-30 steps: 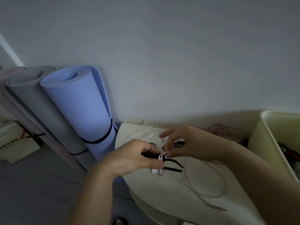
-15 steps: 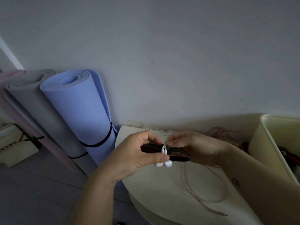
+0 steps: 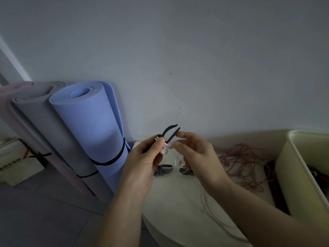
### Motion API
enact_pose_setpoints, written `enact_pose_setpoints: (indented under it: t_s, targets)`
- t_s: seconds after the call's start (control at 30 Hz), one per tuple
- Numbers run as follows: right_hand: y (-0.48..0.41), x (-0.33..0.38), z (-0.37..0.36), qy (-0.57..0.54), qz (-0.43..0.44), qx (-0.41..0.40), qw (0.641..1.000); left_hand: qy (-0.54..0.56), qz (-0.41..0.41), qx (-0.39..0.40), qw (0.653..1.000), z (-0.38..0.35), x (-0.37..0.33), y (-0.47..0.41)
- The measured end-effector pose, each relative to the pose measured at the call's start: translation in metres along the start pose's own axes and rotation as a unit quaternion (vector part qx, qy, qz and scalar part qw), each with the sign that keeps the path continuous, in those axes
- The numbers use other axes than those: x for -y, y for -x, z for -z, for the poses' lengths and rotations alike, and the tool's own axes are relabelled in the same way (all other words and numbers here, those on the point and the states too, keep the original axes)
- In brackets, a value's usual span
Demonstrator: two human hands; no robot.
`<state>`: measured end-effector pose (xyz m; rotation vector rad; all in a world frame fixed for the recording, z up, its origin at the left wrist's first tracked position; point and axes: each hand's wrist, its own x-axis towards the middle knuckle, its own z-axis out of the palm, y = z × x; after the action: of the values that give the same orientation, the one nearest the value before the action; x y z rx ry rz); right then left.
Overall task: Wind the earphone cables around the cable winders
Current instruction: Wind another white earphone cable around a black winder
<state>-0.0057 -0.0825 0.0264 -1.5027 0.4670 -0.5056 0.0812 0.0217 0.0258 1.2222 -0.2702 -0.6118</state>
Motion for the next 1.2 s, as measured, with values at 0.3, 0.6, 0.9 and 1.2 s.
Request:
enact_pose_setpoints:
  t_s: [0.3,0.6,0.9,1.2]
  targets:
    - [-0.001,-0.001,-0.003,0.033,0.031,-0.003,0.999,0.095,0.014,-0.073,0.993,-0.02,0.014,0.005]
    - [-0.009,0.009,0.018,0.057,0.04,0.06,0.996,0.007,0.014,-0.044,0.999,-0.013,0.01,0.001]
    - [-0.006,0.017,0.021,-0.008,0.006,0.063,0.998,-0.041,-0.014,-0.03,0.999,-0.013,0.01,0.005]
    - [-0.006,0.018,0.021,0.022,-0.029,0.057,0.998,-0.08,0.024,0.022,0.996,-0.001,0.005,0.006]
